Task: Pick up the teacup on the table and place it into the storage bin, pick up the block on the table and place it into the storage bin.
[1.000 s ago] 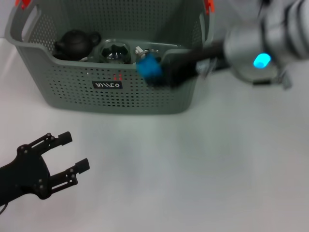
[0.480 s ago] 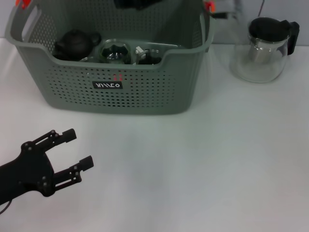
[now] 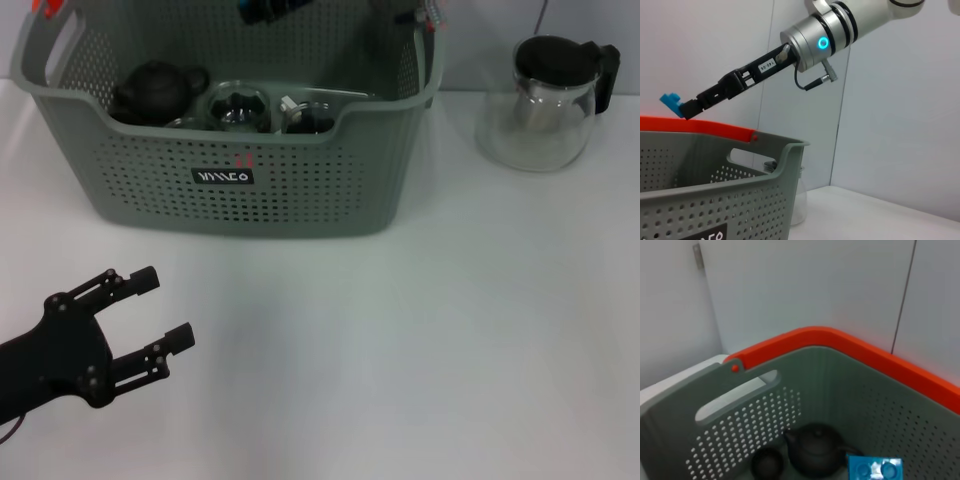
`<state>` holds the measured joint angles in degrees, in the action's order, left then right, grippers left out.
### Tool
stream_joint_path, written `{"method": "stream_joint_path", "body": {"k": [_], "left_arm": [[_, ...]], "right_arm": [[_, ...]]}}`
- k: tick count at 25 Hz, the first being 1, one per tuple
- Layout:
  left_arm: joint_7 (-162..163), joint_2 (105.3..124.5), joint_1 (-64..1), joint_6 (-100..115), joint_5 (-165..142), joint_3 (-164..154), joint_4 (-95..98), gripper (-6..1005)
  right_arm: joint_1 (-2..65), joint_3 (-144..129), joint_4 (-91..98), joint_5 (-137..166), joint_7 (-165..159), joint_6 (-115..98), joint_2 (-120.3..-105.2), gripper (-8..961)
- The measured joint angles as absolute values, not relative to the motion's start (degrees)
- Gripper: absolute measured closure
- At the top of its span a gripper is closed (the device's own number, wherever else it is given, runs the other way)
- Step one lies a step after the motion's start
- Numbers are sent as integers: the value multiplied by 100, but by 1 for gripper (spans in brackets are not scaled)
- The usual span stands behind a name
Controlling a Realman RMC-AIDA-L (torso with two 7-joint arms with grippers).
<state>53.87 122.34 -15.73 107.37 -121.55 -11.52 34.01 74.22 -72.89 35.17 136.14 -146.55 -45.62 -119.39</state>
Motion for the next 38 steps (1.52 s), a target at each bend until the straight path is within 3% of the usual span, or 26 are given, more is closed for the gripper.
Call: {"method": "stream_joint_path", "body": {"k": [4, 9, 18, 23, 29, 38], "left_arm": [[5387, 12234, -1573, 10739, -12155, -1151, 3401, 201], [5387, 12235, -1542, 10752, -12155, -1126, 3401, 201], [5387, 12185, -1510, 11056, -12156, -924, 3433, 201], [5440, 12091, -1579, 11353, -12367, -991, 3614, 201], [5715, 11958, -1841, 11516, -12984, -1227, 3808, 201], [5351, 12065, -2164, 11138, -13094, -2097, 3489, 201]], "right_arm": [[7289, -7277, 3647, 13614, -14648, -4532, -11937, 452], [6428, -7217, 4967, 13113, -14242, -4582, -12014, 362], [3059, -7154, 6660, 8083, -9251, -6783, -11986, 56], [1962, -6779, 6378, 7755, -7938, -8506, -11952, 56], [1626, -6147, 4923, 8915, -6876, -9197, -11994, 57], [2094, -6051, 2998, 9598, -5447, -9174, -12000, 56]]}}
